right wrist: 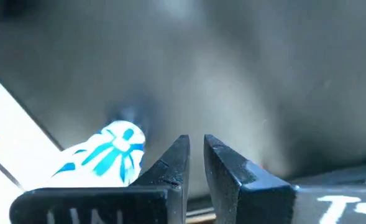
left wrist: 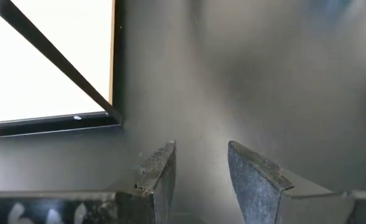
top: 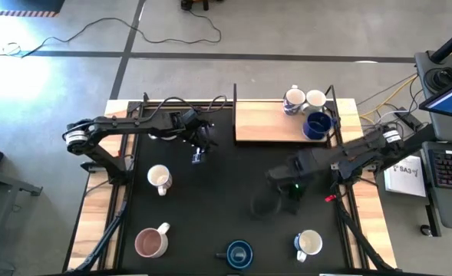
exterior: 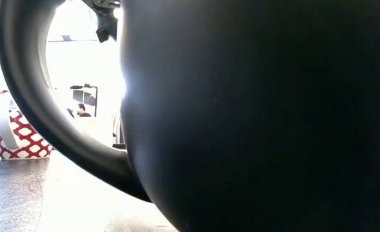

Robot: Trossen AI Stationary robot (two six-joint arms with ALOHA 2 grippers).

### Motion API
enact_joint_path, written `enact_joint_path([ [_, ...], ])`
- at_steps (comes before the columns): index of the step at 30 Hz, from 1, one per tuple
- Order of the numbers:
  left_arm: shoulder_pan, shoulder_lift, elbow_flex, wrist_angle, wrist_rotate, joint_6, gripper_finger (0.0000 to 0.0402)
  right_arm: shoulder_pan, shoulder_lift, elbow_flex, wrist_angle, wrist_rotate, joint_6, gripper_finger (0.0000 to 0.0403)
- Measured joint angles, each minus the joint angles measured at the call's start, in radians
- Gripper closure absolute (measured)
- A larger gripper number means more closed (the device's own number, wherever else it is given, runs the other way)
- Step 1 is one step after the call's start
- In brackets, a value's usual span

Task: Place coffee mugs
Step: Put the blue patterned mug on the shelf

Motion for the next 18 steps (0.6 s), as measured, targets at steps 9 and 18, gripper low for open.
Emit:
enact_joint_path([
  [9,-0.008,0.000,0.000,0.048,0.002,-0.081,0.0273,0.326,0.001,-0.001,0.060,0.030,0.480,0.0372],
  [18,-0.015,0.000,0.000,0.113,0.026,-0.108,0.0273,0.534,0.006,-0.001,0.211,0.141,0.808,0.0313],
])
